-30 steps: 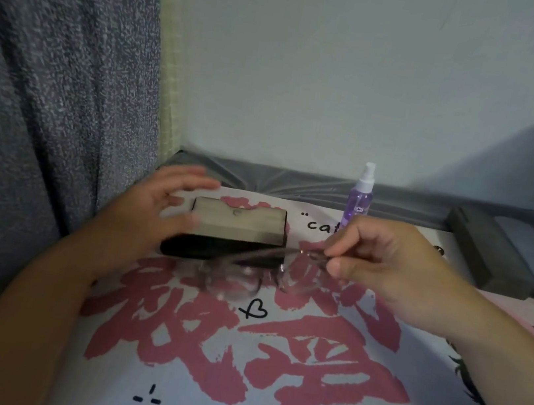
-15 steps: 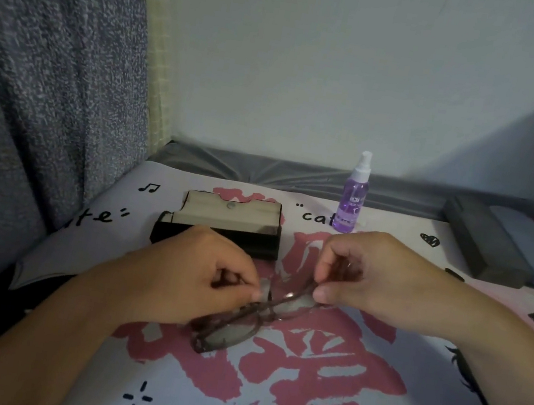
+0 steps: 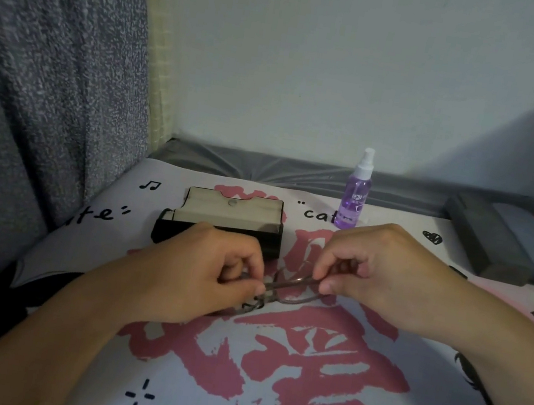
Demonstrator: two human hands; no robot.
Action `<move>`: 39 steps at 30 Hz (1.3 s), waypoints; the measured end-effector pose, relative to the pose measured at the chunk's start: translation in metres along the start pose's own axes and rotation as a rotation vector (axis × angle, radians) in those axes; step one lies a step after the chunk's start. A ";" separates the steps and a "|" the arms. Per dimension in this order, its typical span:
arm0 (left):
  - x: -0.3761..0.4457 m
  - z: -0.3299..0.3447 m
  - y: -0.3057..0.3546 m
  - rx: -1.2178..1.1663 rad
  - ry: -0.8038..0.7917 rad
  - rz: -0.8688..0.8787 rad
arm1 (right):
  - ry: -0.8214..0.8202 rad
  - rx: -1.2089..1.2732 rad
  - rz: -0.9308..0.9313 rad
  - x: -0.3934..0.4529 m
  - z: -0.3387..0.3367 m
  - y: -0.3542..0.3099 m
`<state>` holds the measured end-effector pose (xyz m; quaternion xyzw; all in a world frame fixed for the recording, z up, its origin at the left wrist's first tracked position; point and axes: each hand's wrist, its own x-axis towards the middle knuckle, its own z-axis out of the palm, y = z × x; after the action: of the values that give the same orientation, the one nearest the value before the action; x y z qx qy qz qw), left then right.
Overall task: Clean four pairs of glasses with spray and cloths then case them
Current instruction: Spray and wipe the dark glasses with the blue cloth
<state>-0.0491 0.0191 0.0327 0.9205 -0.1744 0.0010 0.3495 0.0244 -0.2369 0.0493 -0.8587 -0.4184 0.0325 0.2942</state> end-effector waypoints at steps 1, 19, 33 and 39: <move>0.000 -0.001 0.000 -0.010 -0.010 -0.002 | 0.003 0.003 -0.002 0.000 -0.001 -0.001; 0.002 -0.014 0.000 -0.594 0.555 0.037 | 0.727 0.013 0.279 0.000 -0.004 -0.004; 0.018 -0.024 -0.053 0.127 0.626 -0.285 | 0.084 -0.109 0.677 -0.064 -0.055 0.011; 0.009 -0.030 -0.063 -0.154 0.286 -0.441 | 0.032 -0.530 0.654 -0.025 -0.058 -0.002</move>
<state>-0.0168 0.0796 0.0156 0.8974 0.0818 0.0417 0.4315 0.0250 -0.2823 0.0936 -0.9926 -0.1132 0.0019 0.0436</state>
